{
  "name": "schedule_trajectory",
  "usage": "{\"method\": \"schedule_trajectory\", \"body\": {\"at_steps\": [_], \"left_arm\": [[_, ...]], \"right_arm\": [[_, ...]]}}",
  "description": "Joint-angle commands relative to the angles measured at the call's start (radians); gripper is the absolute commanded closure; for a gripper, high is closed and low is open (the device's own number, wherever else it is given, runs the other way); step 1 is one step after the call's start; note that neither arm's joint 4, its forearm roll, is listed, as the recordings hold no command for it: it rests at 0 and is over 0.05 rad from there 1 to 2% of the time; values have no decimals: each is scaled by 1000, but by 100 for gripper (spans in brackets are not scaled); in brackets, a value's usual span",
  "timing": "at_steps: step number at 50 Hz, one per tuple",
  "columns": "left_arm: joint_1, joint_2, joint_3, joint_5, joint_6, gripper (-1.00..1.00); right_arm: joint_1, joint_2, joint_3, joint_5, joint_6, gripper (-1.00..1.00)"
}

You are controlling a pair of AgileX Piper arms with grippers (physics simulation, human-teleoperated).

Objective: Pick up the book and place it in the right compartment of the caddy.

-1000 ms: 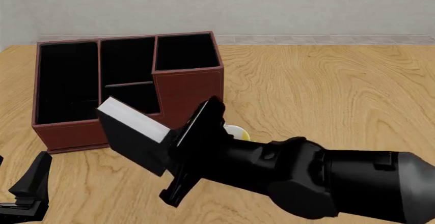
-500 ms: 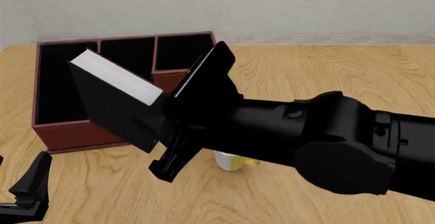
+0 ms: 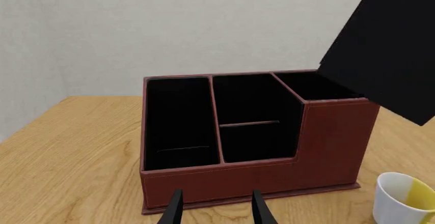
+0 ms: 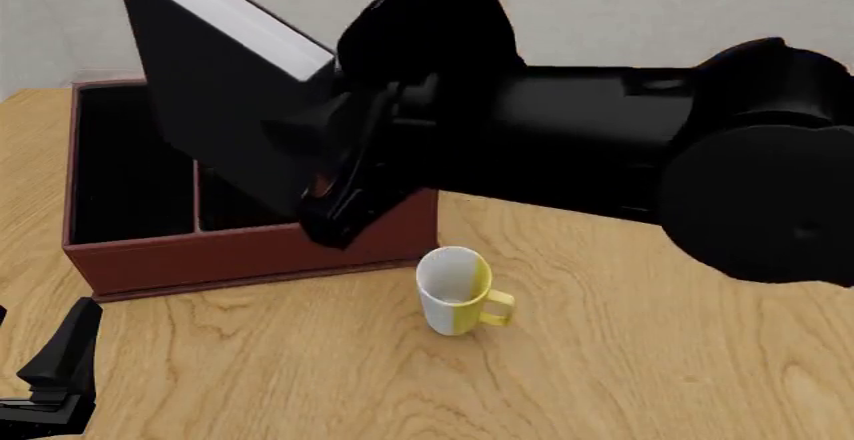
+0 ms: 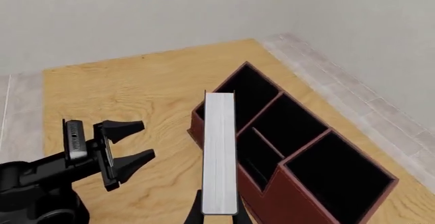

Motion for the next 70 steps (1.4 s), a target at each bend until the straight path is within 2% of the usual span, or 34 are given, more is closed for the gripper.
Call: {"method": "schedule_trajectory", "body": {"at_steps": [1,7,15,18,20,21,25,29,33,35,39,42,44,46,57,62,65,70], "left_arm": [[0,0,0,0,0,-100],[0,0,0,0,0,-100],[0,0,0,0,0,-100],[0,0,0,0,0,-100],[0,0,0,0,0,-100],[0,0,0,0,0,-100],[0,0,0,0,0,-100],[0,0,0,0,0,-100],[0,0,0,0,0,-100],[0,0,0,0,0,-100],[0,0,0,0,0,-100],[0,0,0,0,0,-100],[0,0,0,0,0,-100],[0,0,0,0,0,-100],[0,0,0,0,0,-100],[0,0,0,0,0,-100],[0,0,0,0,0,-100],[0,0,0,0,0,-100]], "right_arm": [[-44,-3,-126,78,23,100],[-85,28,-228,150,16,100],[-139,71,-318,195,16,100],[-154,79,-330,200,22,100],[-177,98,-336,205,25,100],[-214,108,-337,199,26,100],[-251,114,-343,188,35,100],[-292,126,-384,191,56,100],[-317,161,-422,210,53,100],[-331,176,-433,221,75,100],[-362,192,-405,210,63,100],[-389,199,-389,199,80,100],[-385,208,-380,187,75,100],[-383,227,-388,192,98,100],[-366,309,-423,202,80,100],[-367,324,-429,202,93,100],[-358,353,-456,225,105,100],[-363,390,-498,257,91,100]]}}
